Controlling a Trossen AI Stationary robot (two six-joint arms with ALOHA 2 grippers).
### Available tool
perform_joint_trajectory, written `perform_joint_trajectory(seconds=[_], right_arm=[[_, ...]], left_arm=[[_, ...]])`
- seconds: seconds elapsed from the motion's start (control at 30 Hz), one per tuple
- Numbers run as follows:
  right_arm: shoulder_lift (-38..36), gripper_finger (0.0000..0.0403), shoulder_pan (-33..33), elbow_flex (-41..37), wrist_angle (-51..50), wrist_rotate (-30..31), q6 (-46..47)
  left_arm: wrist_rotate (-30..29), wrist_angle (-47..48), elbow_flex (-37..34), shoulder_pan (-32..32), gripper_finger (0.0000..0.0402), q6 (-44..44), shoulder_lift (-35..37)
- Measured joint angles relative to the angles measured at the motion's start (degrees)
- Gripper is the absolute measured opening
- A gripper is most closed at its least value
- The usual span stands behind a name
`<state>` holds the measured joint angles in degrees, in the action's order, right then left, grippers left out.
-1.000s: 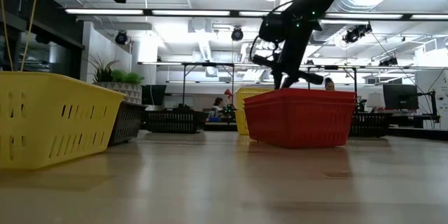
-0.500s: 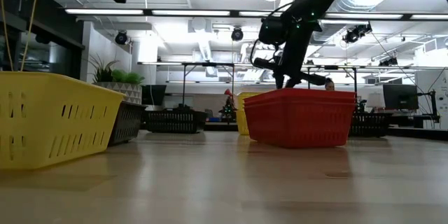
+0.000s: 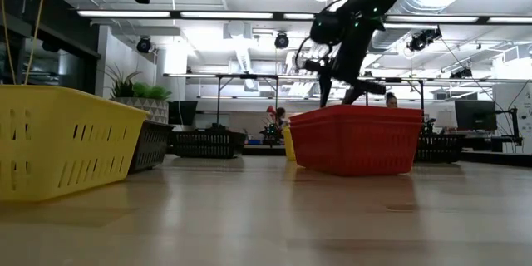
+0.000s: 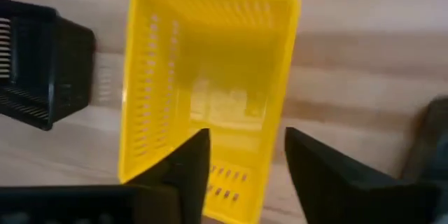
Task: Stack baskets by color
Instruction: Stack the middle yellow bin on the yellow bin, then stack the yellow bin on the yellow bin
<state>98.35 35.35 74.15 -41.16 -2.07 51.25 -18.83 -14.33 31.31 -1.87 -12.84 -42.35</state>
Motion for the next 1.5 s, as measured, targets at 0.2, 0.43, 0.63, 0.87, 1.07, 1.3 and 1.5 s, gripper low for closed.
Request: perform_joint_trajectory(seconds=[0.2,0.43,0.63,0.87,1.07,1.3,1.5], right_arm=[[-7.2,0.0228,1.5,0.0,-4.5,3.5,-11.0],[-16.7,0.023,-2.5,-0.1,-12.9,7.4,-27.1],[-30.7,0.022,-7.4,-12.1,-3.6,4.2,-26.5],[-50.7,0.0209,-17.7,-32.5,26.2,0.6,-16.1],[-59.7,0.0198,-23.0,-40.8,44.1,0.9,-24.0],[-61.3,0.0188,-26.1,-41.3,43.6,-0.5,-35.4],[-61.2,0.0185,-26.1,-41.3,43.5,-0.5,-37.5]], left_arm=[[0.0,0.0,0.0,0.0,0.0,0.0,0.0],[0.0,0.0,0.0,0.0,0.0,0.0,0.0],[0.0,0.0,0.0,0.0,0.0,0.0,0.0],[0.0,0.0,0.0,0.0,0.0001,0.0,0.0],[0.2,0.0,0.0,0.0,0.0001,-1.0,0.0],[0.4,0.0,0.0,0.0,0.0001,-2.0,0.0],[0.4,0.0,0.0,0.0,0.0001,-2.0,0.0]])
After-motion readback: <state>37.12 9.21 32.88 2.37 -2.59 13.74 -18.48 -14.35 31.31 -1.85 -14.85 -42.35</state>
